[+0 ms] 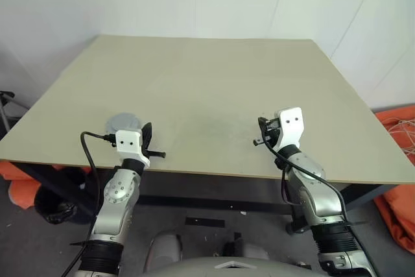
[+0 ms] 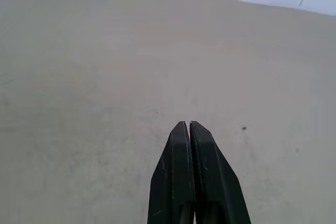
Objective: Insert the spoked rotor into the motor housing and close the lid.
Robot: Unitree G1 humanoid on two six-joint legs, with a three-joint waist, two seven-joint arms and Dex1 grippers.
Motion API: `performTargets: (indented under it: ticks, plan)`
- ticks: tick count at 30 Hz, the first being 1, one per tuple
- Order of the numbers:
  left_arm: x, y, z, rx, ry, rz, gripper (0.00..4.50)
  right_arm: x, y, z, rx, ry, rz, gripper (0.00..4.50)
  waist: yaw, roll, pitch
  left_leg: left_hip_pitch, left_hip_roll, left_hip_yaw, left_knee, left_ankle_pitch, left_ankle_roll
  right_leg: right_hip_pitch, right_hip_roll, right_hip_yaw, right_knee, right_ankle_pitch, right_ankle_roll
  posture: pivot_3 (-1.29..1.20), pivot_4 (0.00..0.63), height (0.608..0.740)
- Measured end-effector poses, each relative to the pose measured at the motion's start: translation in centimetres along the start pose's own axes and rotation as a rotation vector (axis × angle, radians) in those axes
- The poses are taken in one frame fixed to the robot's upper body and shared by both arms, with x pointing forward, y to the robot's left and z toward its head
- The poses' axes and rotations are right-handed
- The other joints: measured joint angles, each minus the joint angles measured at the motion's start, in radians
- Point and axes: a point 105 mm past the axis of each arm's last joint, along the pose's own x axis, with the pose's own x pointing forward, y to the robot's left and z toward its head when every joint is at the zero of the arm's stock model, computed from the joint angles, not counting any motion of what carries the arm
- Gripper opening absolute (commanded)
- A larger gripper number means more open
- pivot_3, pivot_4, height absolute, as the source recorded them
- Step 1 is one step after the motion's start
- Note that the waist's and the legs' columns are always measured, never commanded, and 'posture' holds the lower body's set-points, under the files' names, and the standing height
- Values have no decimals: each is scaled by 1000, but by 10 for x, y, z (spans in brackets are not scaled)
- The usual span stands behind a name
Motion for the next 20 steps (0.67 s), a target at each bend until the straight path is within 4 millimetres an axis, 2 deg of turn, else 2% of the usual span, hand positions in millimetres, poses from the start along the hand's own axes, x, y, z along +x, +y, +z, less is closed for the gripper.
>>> performTargets:
  ticks: [14, 20]
  plan:
    - [1, 10, 3, -8, -19, 65, 0, 2, 0, -4, 8, 12, 7, 35, -2, 0, 0, 0, 0, 0, 0, -3, 6, 0, 0, 0, 1, 0, -2, 0, 0, 740]
    - [1, 8, 3, -23, -22, 63, 0, 4, 0, -2, 8, 6, 10, 35, -2, 0, 0, 0, 0, 1, 0, -4, 7, 0, 0, 0, 1, -1, -3, 0, 0, 740]
